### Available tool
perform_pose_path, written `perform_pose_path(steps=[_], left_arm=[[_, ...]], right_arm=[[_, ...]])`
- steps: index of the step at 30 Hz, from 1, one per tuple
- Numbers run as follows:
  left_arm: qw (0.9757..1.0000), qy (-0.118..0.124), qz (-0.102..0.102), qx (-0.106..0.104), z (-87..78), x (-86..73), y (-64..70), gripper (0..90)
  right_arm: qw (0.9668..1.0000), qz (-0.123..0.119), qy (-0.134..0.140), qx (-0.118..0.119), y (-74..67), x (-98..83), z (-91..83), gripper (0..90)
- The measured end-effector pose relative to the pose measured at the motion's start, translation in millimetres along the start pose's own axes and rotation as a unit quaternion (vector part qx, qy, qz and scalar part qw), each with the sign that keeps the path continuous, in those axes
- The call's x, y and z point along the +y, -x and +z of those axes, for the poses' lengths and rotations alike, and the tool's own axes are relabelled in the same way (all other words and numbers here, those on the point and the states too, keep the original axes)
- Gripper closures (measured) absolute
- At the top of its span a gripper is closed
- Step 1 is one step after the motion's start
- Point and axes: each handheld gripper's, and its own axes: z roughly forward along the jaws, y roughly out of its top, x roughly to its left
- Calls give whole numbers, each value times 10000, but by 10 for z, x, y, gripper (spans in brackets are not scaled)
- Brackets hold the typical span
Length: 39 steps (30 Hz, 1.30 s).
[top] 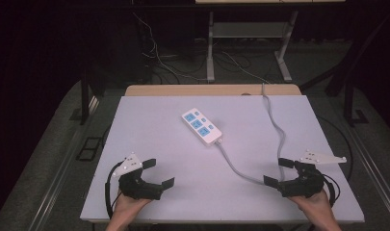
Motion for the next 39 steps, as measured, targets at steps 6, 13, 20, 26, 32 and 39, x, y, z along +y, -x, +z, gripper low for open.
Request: perform_pose_path(steps=[6,13,20,26,32,39], left_arm=[[10000,-3,-51,22,-14,11,-9,0],[10000,-11,-83,2,-33,33,10,0],[9999,-99,-37,-20,-6,45,34,0],[9996,-282,24,-37,34,82,53,0],[9991,-414,38,-122,81,137,48,0],[9981,-564,137,-209,157,262,71,0]], right_arm=[[9999,-2,-64,78,-10,3,37,3],[9999,-30,-104,119,-24,4,39,3],[9997,-24,-186,139,-15,-13,29,3],[9996,1,-233,146,-3,-29,34,3],[9996,0,-241,139,6,-39,36,3],[9996,19,-261,125,12,-46,41,3]])
